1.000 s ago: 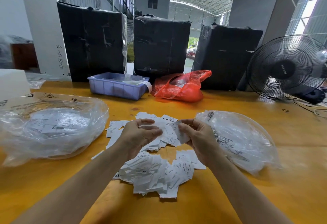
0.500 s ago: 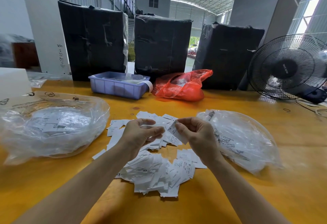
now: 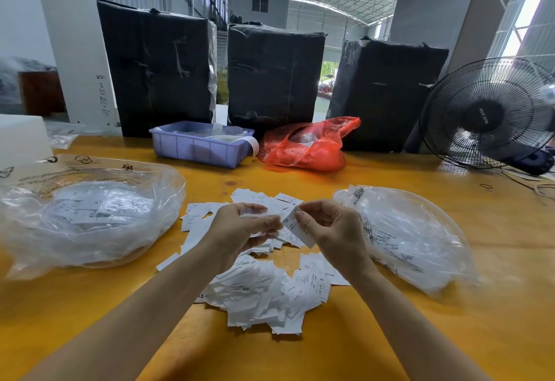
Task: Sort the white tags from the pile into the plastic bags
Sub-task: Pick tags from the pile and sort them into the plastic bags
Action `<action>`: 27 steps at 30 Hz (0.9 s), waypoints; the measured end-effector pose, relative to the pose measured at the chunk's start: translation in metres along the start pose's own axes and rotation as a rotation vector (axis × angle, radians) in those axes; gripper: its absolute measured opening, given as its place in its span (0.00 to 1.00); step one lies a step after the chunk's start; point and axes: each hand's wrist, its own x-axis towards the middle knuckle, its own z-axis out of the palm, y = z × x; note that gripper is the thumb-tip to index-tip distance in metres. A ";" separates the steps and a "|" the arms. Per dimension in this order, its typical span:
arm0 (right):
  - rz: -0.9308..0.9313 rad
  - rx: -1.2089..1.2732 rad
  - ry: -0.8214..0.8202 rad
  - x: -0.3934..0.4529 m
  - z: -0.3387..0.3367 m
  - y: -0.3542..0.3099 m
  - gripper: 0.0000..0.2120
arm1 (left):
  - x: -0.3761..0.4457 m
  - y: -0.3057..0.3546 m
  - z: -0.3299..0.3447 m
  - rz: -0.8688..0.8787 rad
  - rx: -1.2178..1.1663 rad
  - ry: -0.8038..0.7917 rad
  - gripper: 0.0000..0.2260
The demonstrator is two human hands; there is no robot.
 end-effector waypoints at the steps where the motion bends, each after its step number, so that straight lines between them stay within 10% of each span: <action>1: -0.008 -0.012 -0.002 0.000 0.000 0.000 0.10 | 0.000 0.000 0.000 -0.007 0.004 0.000 0.18; 15: 0.079 0.029 -0.207 -0.001 0.001 -0.001 0.04 | 0.003 -0.003 0.000 -0.002 0.073 0.046 0.13; 27: 0.227 0.048 -0.152 0.000 0.000 0.002 0.25 | 0.000 -0.011 0.009 0.076 0.025 0.165 0.16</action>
